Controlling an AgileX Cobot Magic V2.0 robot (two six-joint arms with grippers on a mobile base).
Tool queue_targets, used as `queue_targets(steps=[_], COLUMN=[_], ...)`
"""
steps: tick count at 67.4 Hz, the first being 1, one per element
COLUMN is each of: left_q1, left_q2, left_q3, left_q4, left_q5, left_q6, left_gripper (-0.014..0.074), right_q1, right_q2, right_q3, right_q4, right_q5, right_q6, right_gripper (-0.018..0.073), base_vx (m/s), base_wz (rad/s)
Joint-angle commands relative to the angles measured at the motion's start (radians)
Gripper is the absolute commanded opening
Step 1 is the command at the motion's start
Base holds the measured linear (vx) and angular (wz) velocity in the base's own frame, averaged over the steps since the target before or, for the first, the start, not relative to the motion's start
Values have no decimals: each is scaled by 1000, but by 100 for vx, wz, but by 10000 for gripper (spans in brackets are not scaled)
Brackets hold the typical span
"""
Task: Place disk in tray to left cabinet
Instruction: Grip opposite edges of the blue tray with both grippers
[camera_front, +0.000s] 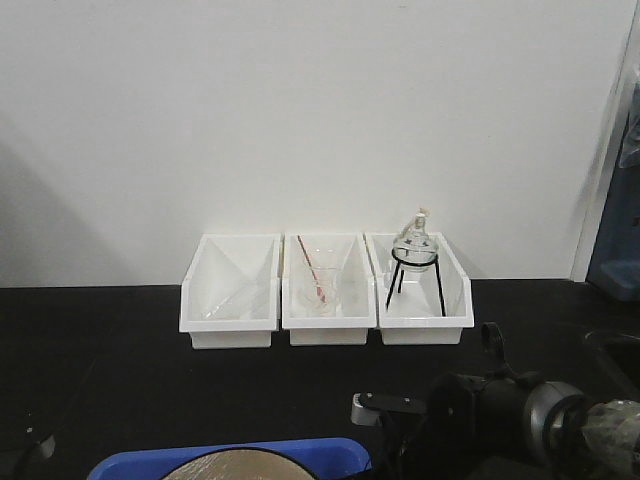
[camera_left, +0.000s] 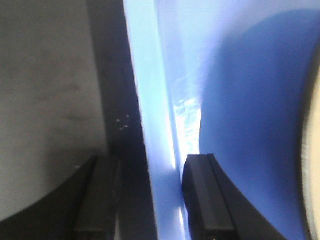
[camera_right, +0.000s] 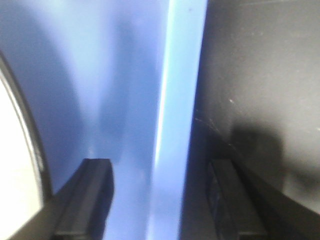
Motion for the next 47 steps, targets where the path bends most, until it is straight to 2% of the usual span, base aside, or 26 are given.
queue_targets(steps=[1,13,21,32,33,39,47], left_q1=[-5,-5,-5,-5,-5,-5,-5], left_q2=[-15,3,10,5,2,2,2], left_q3=[-28,-28,-28,-28,-29,-40,-94], left_q4=[-68,-155,-207,-256,-287,-324,-341], left_q5=[-12,-1,48,110,149,213,316], left_q6=[30,97,139,160,159,151,114], left_gripper=[415,404,346,174,75,-9,-6], right_q1=[4,4,4,4,4,1,-9], right_q2=[-43,-35,-28,-27,-34,-46,-80], right_q3=[-26,-26,-26,-26,-26,-26,-26], right_q4=[32,33,50,103,128,143,145], right_q5=[-17,15,40,53,53,53,57], right_q6=[-9,-9,-9,-9,-9,-10,-10], right_gripper=[399,333,230,48,-15,-11,-10], base_vx=[0,0,0,0,0,0,0], base_wz=[0,0,0,0,0,0,0])
